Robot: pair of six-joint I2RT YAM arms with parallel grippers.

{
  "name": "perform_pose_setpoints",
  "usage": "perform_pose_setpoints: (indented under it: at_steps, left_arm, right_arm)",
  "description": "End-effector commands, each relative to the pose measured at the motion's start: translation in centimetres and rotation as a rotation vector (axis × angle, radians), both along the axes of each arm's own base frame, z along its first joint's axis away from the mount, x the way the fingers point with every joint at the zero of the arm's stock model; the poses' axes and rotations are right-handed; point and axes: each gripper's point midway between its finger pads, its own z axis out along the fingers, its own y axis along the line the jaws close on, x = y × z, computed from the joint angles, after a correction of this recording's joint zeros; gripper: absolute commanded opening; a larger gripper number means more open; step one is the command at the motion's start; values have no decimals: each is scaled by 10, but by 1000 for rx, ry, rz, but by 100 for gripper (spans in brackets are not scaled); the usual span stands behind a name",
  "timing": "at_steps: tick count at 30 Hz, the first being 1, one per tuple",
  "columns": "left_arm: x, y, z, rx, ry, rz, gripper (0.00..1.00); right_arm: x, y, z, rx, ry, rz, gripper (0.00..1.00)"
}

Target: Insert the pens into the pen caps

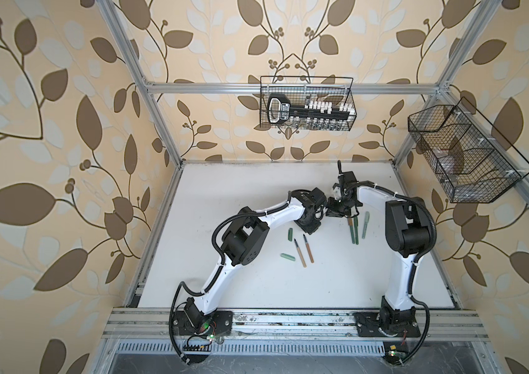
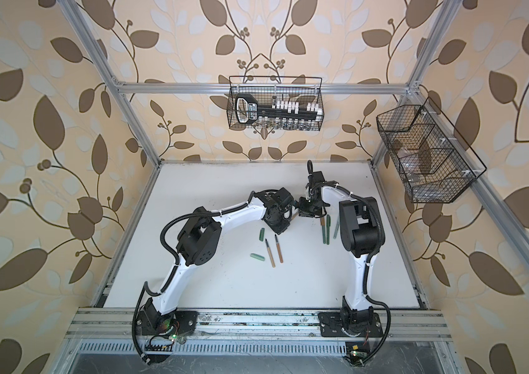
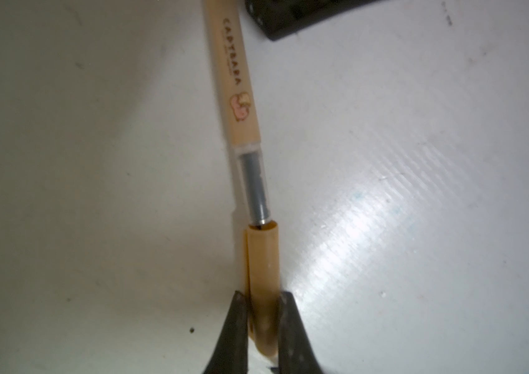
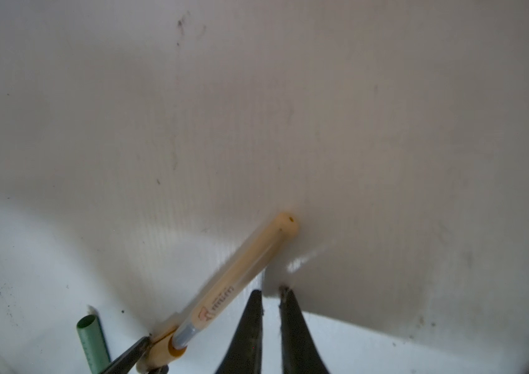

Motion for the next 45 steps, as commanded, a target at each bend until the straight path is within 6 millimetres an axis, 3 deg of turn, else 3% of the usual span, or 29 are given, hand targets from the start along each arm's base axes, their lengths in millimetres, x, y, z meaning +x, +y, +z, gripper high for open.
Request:
perform_pose_setpoints:
  at_steps: [1,7,12,19,34,45]
  left_arm:
    - [-10,-8,-2,-19,0,-38,8]
    - [-10,-12,-1,-53,1,-10,6]
    - [-8,-14,-1,-74,-2,15,5]
    - [-4,-13,-1,-89,-3,57,5]
    - [-2,-15,-4,-108,15,101,5]
    - [0,-15,-5,-113,19,135,4]
  right_arm:
    - [-11,-4,11,46,22,-11,17]
    - [-5,-21,31,79,-12,-61,23]
    - [-9,-33,35,71,-15,-100,31]
    - [-3,-34,36,97,-29,-119,38]
    - [52,-38,4,108,-7,-185,34]
    - [70,-30,-3,166,3,-178,35]
